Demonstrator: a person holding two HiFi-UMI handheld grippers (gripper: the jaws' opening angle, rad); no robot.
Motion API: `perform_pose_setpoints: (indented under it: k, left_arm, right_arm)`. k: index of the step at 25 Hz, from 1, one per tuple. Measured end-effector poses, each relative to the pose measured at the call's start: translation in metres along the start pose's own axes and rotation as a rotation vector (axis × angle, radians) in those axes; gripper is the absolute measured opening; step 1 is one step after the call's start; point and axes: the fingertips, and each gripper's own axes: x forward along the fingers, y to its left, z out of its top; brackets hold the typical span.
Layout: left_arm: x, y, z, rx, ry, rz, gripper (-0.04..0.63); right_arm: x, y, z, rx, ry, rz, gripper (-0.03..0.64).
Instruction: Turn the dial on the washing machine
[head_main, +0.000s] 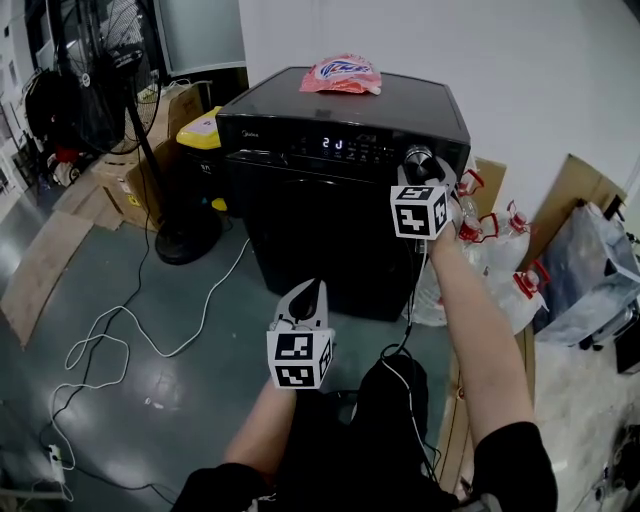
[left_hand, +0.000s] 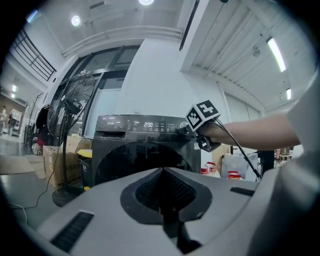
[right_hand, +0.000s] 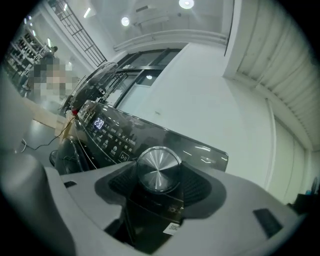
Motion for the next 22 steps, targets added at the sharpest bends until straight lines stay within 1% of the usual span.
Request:
perform_pose_setpoints:
  k: [5, 9, 11, 17, 20, 22]
  left_arm:
    - [-0.002, 0.001, 0.002, 0.001, -0.003, 0.004, 0.012]
    - [-0.002, 0.001, 0.001, 0.000, -0.002, 0.002, 0.012]
    - [-0.003, 0.000, -0.001, -0.001, 0.002, -0.001, 0.012]
    - [-0.004, -0.001, -0.002, -0.002, 0.003, -0.007, 0.012]
    - [-0.004, -0.001, -0.002, -0.003, 0.001, -0.007, 0.012]
    - [-0.004, 0.000, -0.003, -0.003, 0.004, -0.006, 0.012]
  right_arm:
    - [-0.001, -0.004, 0.000, 0.144, 0.049, -0.016, 0.281]
    - [-0.001, -0.008, 0.004, 0.302, 0.075, -0.035, 0.281]
    - [-0.001, -0.010, 0.004, 0.337, 0.073, -0.041, 0.281]
    - [0.001, -0.012, 0.004, 0.397, 0.077, -0.029, 0.279]
    - [0.003, -0.012, 0.001, 0.464, 0.088, -0.017, 0.280]
    - [0.003, -0.013, 0.000, 0.531, 0.100, 0.002, 0.278]
